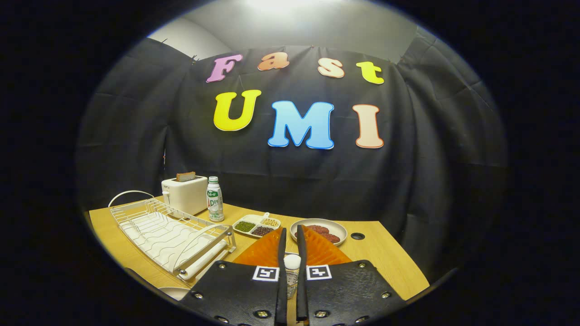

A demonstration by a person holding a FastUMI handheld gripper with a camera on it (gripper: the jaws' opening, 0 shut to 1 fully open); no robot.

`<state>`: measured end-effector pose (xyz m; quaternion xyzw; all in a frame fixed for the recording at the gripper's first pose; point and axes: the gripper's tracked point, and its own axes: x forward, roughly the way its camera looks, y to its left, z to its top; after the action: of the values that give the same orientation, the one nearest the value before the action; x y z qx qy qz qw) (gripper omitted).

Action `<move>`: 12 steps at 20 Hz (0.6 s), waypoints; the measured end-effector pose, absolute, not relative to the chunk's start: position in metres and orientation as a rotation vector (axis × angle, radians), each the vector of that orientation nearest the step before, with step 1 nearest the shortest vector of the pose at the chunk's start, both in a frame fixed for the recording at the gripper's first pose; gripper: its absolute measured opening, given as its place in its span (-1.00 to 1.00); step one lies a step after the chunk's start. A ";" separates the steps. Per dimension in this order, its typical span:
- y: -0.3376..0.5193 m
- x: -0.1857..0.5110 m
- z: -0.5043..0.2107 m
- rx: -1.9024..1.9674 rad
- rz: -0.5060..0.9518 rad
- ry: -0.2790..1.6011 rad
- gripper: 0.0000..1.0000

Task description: Take the plate from the dish rack, then take the spoon from the basket and place it into the plate.

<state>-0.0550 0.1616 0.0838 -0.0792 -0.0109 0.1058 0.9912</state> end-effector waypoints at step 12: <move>0.133 -0.125 0.150 -0.139 0.114 0.053 -0.85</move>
<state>-0.1247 0.1333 0.1503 -0.0693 0.0262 0.0572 0.9956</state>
